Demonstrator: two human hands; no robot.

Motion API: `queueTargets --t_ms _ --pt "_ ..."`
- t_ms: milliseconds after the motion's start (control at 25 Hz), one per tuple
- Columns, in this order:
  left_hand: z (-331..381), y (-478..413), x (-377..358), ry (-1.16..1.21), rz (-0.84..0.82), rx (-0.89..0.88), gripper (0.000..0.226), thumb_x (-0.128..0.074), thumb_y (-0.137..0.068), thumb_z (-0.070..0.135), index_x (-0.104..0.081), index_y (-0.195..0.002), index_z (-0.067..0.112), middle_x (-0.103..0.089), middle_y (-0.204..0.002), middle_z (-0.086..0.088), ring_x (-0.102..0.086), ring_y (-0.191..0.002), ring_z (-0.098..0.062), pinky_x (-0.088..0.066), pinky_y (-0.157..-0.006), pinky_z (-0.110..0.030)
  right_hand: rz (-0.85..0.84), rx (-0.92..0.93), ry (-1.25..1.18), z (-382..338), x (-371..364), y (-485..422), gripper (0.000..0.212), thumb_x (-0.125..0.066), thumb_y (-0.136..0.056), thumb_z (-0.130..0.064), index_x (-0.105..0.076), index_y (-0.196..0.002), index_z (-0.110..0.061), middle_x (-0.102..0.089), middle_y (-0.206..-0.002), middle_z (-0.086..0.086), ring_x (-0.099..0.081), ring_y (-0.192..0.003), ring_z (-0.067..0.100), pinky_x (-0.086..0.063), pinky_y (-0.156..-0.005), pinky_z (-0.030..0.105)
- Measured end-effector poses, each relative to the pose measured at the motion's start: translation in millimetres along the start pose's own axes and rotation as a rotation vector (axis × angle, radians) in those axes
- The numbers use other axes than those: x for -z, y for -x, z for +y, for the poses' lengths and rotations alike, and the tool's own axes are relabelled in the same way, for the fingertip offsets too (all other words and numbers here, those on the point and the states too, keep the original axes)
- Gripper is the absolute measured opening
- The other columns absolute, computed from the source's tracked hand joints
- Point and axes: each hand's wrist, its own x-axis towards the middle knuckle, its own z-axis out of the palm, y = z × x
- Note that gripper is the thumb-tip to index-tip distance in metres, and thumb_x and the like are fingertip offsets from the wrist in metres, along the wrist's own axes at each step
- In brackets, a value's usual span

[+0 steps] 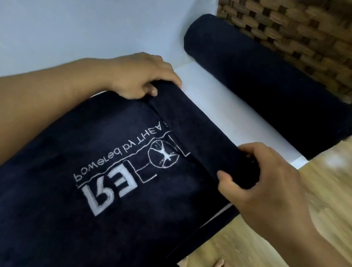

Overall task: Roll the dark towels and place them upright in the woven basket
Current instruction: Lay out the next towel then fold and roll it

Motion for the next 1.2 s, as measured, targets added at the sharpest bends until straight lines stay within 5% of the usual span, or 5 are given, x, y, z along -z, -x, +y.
queueTargets --t_ms 360,520,760,960,1200 --pt "5.4 26.8 -59.7 -0.047 0.537 -0.012 0.054 -0.045 -0.081 0.005 -0.051 -0.134 0.011 -0.050 -0.142 -0.011 -0.042 -0.136 -0.032 -0.028 -0.115 -0.051 0.344 0.515 0.400 15.9 -14.6 -8.4 0.023 -0.076 -0.064 0.002 -0.068 -0.084 -0.003 -0.054 -0.088 0.014 -0.045 -0.077 0.030 -0.040 -0.065 0.041" --pt "7.2 67.3 -74.4 0.093 0.543 0.046 0.053 -0.051 -0.086 0.004 -0.049 -0.139 0.013 -0.039 -0.153 -0.006 -0.027 -0.147 -0.024 -0.029 -0.117 -0.049 0.197 0.650 0.303 7.3 -18.6 4.4 0.018 -0.076 -0.074 -0.017 -0.073 -0.091 -0.011 -0.057 -0.092 0.006 -0.045 -0.082 0.025 -0.042 -0.068 0.037" --pt "9.3 78.2 -51.8 0.018 0.569 0.059 0.036 -0.041 -0.101 0.027 -0.058 -0.130 0.016 -0.062 -0.129 -0.004 -0.055 -0.123 -0.027 -0.042 -0.102 -0.043 -0.118 0.106 -0.125 2.4 5.8 -4.7 0.065 -0.058 -0.064 -0.072 -0.048 -0.125 -0.050 -0.048 -0.109 -0.027 -0.051 -0.101 -0.007 -0.042 -0.076 0.009" --pt "22.0 5.2 -18.4 0.029 0.407 -0.054 0.046 -0.032 -0.100 0.034 -0.053 -0.136 0.018 -0.066 -0.115 -0.002 -0.056 -0.106 -0.020 -0.032 -0.104 -0.030 -0.194 0.057 -0.038 -1.5 -2.7 0.7 0.063 -0.056 -0.071 -0.063 -0.042 -0.130 -0.043 -0.057 -0.100 -0.022 -0.056 -0.090 0.000 -0.046 -0.072 0.021" --pt "29.2 -40.3 -31.7 -0.035 0.369 0.081 0.061 -0.016 -0.094 0.042 -0.067 -0.077 0.011 -0.063 -0.064 -0.004 -0.057 -0.063 -0.026 -0.045 -0.074 -0.047 -0.206 0.028 -0.005 6.7 7.7 -12.8 0.063 -0.051 -0.076 -0.060 -0.036 -0.135 -0.043 -0.046 -0.104 -0.022 -0.049 -0.094 0.001 -0.044 -0.073 0.018"
